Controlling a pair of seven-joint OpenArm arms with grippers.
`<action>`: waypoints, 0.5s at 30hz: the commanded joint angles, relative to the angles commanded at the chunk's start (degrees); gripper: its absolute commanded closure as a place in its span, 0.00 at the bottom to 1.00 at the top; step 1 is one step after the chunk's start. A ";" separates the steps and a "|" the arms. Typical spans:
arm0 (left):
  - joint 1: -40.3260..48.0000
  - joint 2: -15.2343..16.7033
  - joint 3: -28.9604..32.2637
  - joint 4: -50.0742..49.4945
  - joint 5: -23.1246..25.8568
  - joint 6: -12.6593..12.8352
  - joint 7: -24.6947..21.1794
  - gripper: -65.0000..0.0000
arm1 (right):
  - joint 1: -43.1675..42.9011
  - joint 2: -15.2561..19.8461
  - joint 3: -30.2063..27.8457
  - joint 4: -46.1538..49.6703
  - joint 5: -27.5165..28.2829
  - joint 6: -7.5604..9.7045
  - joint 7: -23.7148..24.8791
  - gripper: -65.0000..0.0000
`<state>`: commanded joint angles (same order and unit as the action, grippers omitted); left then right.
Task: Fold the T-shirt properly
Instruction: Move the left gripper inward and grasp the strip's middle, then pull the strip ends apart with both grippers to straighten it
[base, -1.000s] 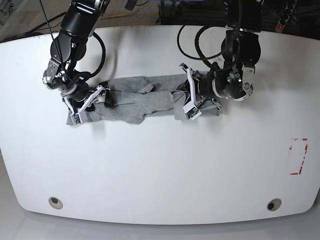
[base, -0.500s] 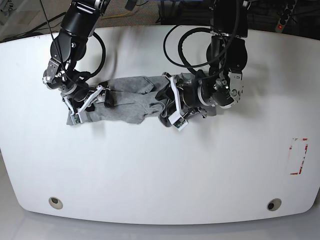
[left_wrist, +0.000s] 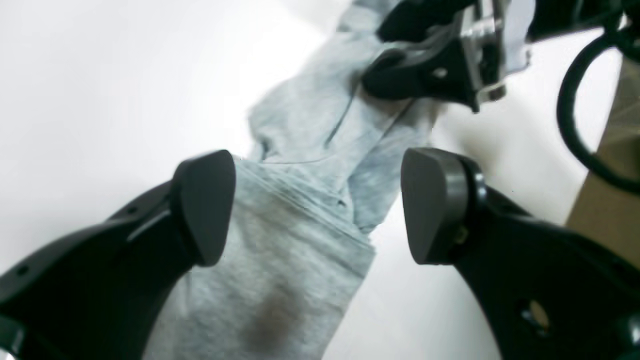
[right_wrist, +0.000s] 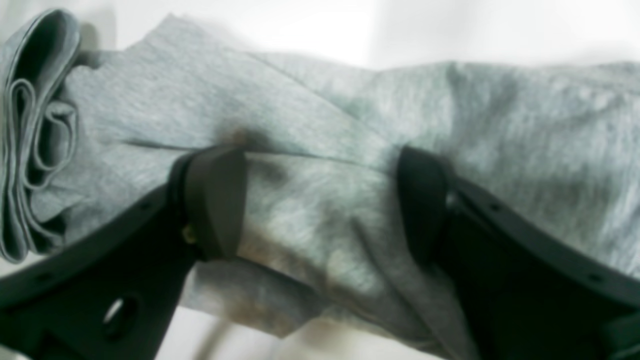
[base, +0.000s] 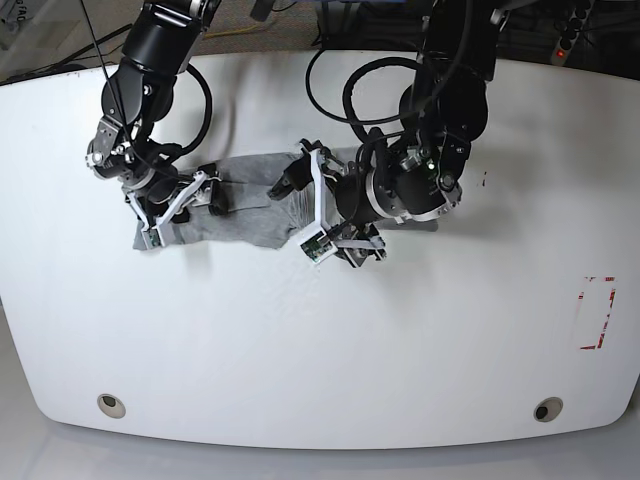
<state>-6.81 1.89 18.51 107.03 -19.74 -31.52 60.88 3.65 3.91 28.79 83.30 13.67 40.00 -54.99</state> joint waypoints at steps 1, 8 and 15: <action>0.09 -0.70 -1.23 0.18 0.70 0.00 0.00 0.26 | 0.70 0.00 0.18 1.14 0.53 0.00 -0.97 0.30; 5.19 -7.38 -9.58 0.09 1.76 -0.18 -0.35 0.27 | 3.16 2.99 6.51 7.56 11.60 0.00 -10.20 0.28; 9.49 -8.88 -20.40 0.00 1.76 -0.18 -0.35 0.27 | 6.77 7.38 16.18 5.01 18.29 0.00 -15.38 0.28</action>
<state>2.68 -6.99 -1.89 107.03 -17.98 -31.69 60.53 10.42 11.30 44.97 88.31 31.96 40.00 -70.37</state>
